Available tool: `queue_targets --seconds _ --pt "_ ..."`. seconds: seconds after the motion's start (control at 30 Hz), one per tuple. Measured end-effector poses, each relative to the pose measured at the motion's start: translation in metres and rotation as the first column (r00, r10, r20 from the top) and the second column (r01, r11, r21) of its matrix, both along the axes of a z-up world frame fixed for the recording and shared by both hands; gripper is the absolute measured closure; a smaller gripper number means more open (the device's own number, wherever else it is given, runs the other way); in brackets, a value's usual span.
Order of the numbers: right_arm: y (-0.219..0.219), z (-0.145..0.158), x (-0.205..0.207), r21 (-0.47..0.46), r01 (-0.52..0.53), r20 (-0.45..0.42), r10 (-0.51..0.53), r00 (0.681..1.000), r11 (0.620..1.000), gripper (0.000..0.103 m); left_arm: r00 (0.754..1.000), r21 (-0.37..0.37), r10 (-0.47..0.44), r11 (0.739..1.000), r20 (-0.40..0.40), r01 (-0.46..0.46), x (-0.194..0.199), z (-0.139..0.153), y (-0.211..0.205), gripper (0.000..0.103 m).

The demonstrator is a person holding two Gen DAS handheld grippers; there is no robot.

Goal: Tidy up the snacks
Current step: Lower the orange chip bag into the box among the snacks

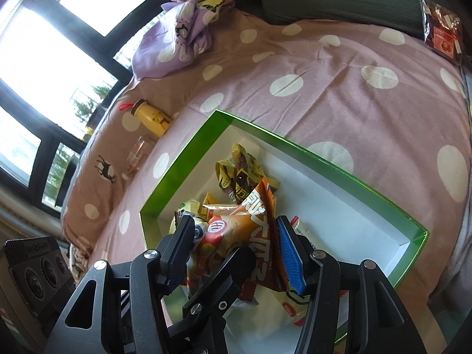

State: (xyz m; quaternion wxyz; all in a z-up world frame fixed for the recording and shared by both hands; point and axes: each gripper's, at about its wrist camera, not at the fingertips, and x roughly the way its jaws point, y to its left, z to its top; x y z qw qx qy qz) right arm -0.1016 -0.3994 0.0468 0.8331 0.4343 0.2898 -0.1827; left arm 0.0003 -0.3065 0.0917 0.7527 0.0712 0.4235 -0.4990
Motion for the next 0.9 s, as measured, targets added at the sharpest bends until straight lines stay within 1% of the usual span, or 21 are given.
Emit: queue_targets --seconds 0.2,0.37,0.63,0.9 --pt "-0.005 -0.003 -0.001 0.007 0.016 -0.008 -0.016 1.0 1.0 0.044 1.0 0.004 -0.01 1.0 -0.006 0.01 0.001 -0.003 -0.005 0.045" --pt "-0.007 -0.005 -0.003 0.015 0.032 -0.014 -0.032 0.999 0.999 0.044 1.0 0.025 -0.021 0.999 0.004 0.021 0.0 -0.004 -0.012 0.045" --pt "-0.011 -0.008 -0.003 0.029 0.041 -0.018 -0.041 0.999 0.999 0.044 1.0 0.026 -0.022 0.999 -0.001 0.022 0.001 -0.008 -0.014 0.044" --pt "-0.015 -0.011 -0.003 0.037 0.06 -0.025 -0.059 0.998 0.998 0.044 1.0 0.039 -0.02 0.999 0.008 0.02 0.002 -0.01 -0.02 0.041"
